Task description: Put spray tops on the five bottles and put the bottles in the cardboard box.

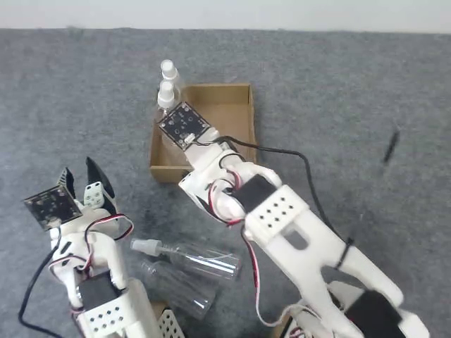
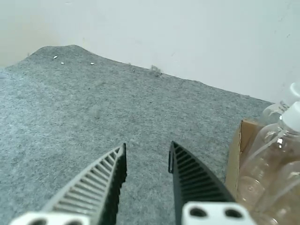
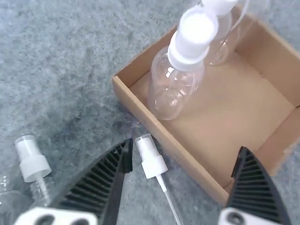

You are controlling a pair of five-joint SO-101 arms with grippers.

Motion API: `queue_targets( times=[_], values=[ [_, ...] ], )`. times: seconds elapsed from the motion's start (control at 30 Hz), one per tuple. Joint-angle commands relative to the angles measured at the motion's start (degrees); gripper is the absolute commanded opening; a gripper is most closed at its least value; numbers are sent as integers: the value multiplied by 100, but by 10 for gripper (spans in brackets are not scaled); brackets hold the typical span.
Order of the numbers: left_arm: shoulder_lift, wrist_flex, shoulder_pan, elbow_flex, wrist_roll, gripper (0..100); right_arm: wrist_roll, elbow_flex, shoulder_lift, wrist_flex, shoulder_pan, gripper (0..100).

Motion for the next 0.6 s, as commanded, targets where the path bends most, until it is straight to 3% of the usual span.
queue_targets(
  times=[0.0,0.27,0.57],
  values=[
    [-97,-185,-35,-4,-44,141,18,-352,-664,259,-57,292],
    [-97,-193,-378,-40,-35,141,18,-835,-1455,1358,-57,292],
    [-97,-457,-835,-40,264,141,387,-976,-1525,1692,-110,292]
  ],
)
